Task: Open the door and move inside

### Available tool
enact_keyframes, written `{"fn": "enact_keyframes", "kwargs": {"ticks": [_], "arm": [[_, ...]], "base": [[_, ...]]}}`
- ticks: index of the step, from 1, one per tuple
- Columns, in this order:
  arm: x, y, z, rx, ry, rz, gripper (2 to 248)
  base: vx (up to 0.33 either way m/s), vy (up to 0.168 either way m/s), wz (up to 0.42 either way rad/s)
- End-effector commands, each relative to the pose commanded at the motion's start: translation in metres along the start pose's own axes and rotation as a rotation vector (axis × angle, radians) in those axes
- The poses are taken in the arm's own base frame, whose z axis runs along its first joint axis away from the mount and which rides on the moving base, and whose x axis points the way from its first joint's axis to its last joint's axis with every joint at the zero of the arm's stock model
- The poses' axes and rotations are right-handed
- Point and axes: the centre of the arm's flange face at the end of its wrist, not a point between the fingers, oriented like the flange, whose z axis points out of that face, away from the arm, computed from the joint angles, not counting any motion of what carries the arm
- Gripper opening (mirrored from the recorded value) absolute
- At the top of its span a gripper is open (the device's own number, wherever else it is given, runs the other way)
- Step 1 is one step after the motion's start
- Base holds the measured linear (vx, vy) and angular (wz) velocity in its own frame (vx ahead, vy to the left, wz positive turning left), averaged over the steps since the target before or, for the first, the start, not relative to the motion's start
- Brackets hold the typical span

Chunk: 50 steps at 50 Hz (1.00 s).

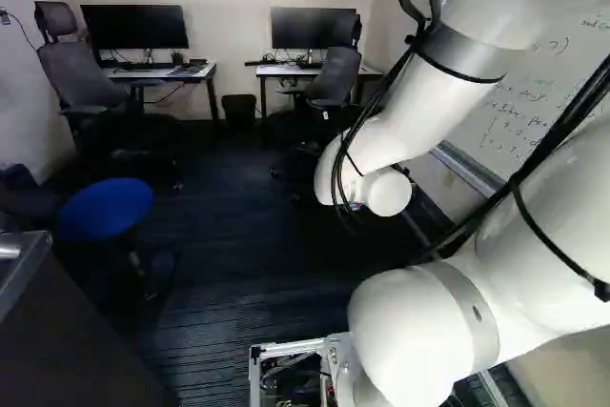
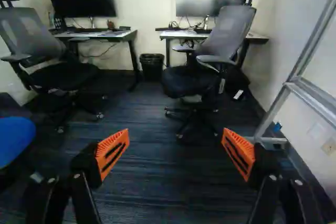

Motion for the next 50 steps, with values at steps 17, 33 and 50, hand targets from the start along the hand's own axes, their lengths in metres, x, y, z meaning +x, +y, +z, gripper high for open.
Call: {"fn": "enact_keyframes", "kwargs": {"ticks": [17, 33, 50], "arm": [[-0.017, 0.012, -0.016, -0.039, -0.042, 0.01, 247], [-0.023, 0.016, -0.021, -0.053, -0.056, 0.013, 247], [-0.023, 0.016, -0.021, -0.053, -0.057, 0.013, 247]], "base": [[0.0, 0.0, 0.0], [0.0, 0.0, 0.0], [0.0, 0.0, 0.0]]}}
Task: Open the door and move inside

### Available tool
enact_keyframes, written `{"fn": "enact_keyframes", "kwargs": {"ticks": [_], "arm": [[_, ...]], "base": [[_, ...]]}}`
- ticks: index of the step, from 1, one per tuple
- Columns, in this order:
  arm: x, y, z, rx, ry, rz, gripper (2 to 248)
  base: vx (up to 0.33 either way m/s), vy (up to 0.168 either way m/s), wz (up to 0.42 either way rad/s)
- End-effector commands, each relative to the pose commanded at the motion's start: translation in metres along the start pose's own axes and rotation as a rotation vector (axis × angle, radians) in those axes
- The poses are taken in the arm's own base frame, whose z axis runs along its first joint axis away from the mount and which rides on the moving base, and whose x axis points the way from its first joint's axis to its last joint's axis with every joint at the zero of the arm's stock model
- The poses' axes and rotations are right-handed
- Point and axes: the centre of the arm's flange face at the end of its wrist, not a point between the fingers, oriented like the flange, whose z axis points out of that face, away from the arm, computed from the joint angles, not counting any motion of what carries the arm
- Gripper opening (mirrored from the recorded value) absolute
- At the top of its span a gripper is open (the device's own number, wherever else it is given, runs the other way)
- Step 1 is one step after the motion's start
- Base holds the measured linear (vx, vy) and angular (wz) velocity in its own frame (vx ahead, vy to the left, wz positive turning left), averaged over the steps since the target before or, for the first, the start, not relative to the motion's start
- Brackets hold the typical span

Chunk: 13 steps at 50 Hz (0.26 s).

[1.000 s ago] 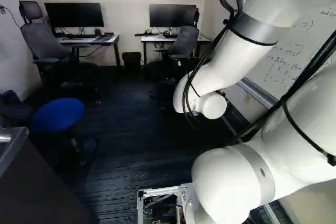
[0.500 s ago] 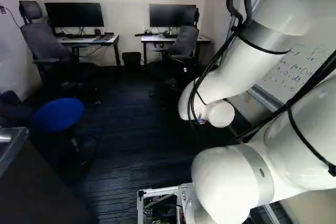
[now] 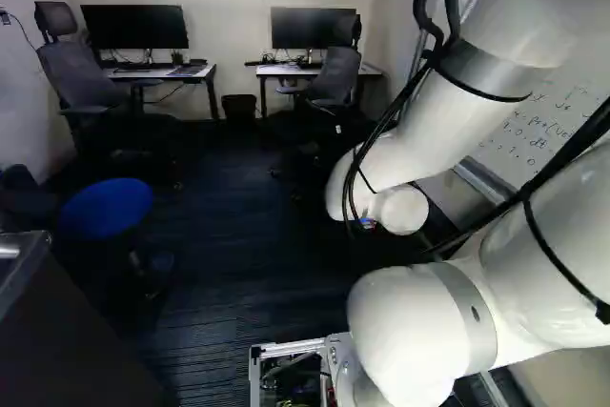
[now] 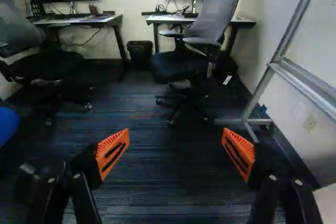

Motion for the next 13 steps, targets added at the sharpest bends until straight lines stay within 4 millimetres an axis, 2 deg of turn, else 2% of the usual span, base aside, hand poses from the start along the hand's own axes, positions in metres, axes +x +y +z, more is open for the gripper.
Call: {"fn": "enact_keyframes", "kwargs": {"ticks": [13], "arm": [[0.0, 0.0, 0.0, 0.0, 0.0, 0.0, 247]], "base": [[0.0, 0.0, 0.0]]}}
